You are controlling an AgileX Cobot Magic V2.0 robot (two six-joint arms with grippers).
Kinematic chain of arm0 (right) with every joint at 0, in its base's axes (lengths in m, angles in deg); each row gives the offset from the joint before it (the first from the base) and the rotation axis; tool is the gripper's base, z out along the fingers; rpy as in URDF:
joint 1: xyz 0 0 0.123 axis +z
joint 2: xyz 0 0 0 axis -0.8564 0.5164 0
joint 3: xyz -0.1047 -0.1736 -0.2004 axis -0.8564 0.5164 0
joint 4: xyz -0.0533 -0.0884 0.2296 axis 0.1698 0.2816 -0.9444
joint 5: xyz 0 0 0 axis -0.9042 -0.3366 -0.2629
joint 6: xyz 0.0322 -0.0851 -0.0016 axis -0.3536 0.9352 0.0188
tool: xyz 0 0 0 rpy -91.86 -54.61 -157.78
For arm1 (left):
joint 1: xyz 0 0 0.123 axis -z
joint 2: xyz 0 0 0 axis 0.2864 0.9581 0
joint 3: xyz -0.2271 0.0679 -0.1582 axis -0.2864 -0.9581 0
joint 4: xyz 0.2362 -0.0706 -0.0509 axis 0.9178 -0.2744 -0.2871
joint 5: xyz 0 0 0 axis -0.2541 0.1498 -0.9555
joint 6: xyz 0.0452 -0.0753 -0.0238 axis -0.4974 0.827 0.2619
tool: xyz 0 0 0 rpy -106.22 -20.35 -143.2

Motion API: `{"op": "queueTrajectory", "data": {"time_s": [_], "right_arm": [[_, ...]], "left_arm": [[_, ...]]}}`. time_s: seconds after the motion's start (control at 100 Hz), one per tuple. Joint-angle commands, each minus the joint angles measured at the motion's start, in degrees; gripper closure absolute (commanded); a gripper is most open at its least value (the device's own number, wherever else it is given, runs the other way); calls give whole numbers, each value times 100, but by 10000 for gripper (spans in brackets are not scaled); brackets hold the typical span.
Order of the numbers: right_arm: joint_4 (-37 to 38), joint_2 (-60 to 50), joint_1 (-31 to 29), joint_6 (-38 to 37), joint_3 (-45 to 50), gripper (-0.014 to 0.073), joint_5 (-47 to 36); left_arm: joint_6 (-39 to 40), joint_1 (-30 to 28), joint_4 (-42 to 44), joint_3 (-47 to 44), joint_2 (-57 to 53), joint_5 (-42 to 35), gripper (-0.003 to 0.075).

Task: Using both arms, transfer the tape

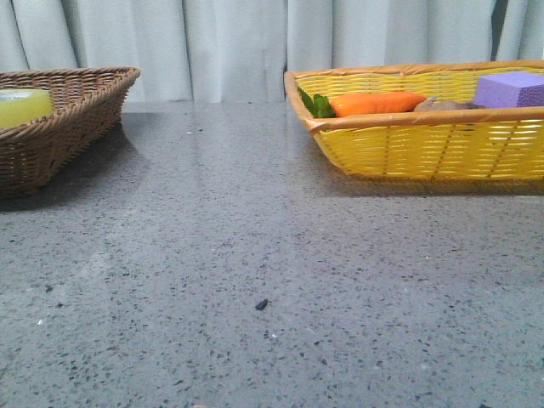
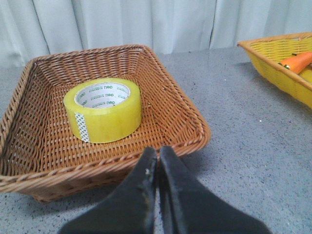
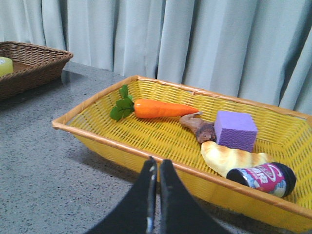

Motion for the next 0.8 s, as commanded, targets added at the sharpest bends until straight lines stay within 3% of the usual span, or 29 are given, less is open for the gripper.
{"op": "queueTrajectory", "data": {"time_s": [0.0,0.24,0.79], "right_arm": [[258,73,-42,-28,-105,666,-429],[258,73,-42,-28,-105,666,-420],[258,73,-42,-28,-105,666,-420]], "left_arm": [[7,-9,-119,-93,-391,-520,741],[7,-9,-96,-446,-1047,-512,741],[7,-9,-96,-467,-1047,-523,741]]}}
